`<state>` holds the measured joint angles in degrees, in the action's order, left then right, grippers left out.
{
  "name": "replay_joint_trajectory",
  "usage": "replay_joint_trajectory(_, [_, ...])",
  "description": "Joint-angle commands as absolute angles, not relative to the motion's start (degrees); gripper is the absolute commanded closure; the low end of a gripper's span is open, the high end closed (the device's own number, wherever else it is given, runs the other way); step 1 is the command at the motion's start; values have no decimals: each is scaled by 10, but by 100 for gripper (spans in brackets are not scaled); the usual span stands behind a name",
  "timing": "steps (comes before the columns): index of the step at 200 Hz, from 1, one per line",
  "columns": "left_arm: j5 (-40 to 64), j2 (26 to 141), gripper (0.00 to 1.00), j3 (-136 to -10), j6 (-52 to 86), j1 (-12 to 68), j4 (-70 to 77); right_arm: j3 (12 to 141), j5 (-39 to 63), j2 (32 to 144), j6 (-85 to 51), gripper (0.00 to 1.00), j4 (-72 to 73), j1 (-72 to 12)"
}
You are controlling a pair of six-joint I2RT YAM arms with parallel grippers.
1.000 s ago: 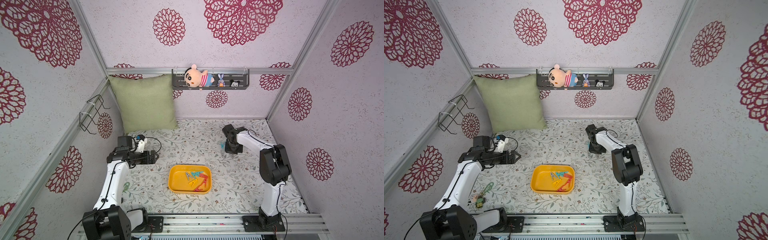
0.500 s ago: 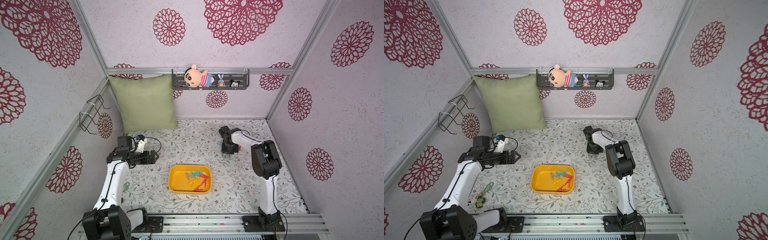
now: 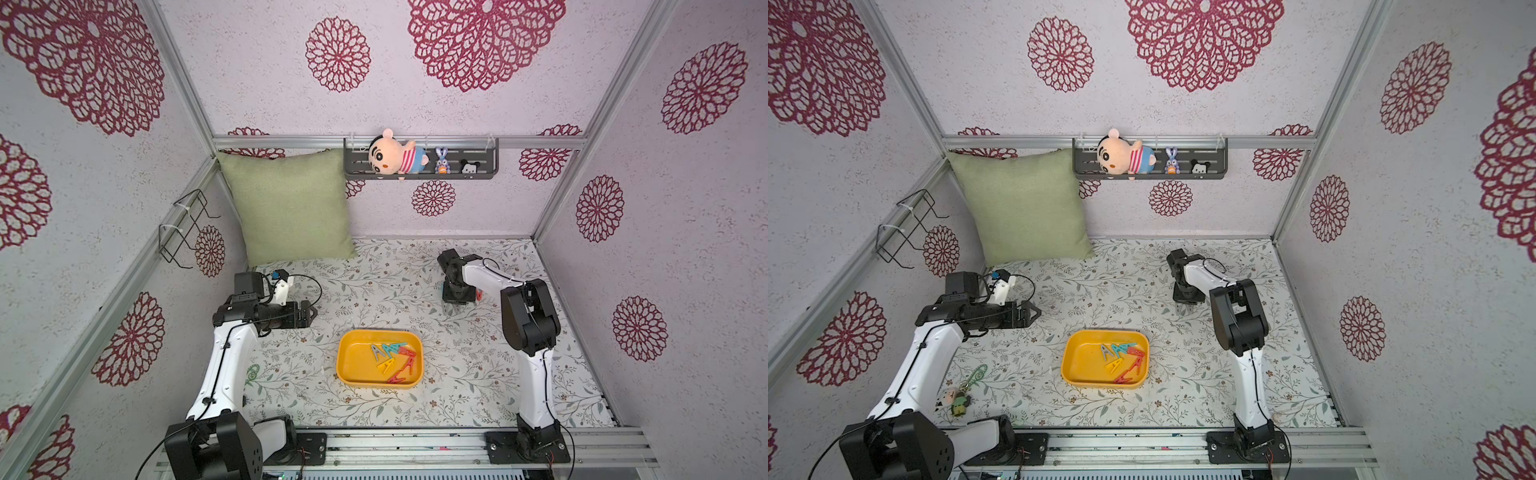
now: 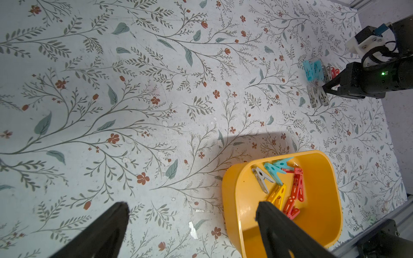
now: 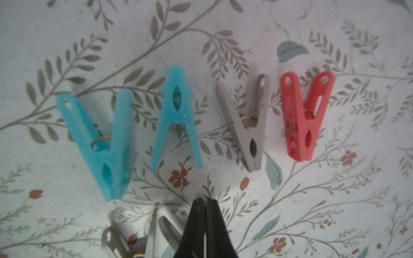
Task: Take the clothespins out of the storage box
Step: Place the clothespin at the center of the board.
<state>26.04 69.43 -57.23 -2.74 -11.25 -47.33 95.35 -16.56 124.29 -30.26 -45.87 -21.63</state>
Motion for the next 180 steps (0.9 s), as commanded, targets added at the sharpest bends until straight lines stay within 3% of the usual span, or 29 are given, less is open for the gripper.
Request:
replay_joint_trajectory(1, [261,689,3,-576,-29,-120,-458,951,-168,1251,-318,99,-466,-213])
replay_joint_trajectory(75, [265,688,3,-576,-29,-122,-458,938,-168,1231,-331,93,-470,-217])
replay_joint_trajectory(180, [271,689,3,-575,-29,-122,-459,941,-168,1162,-342,75,-485,-228])
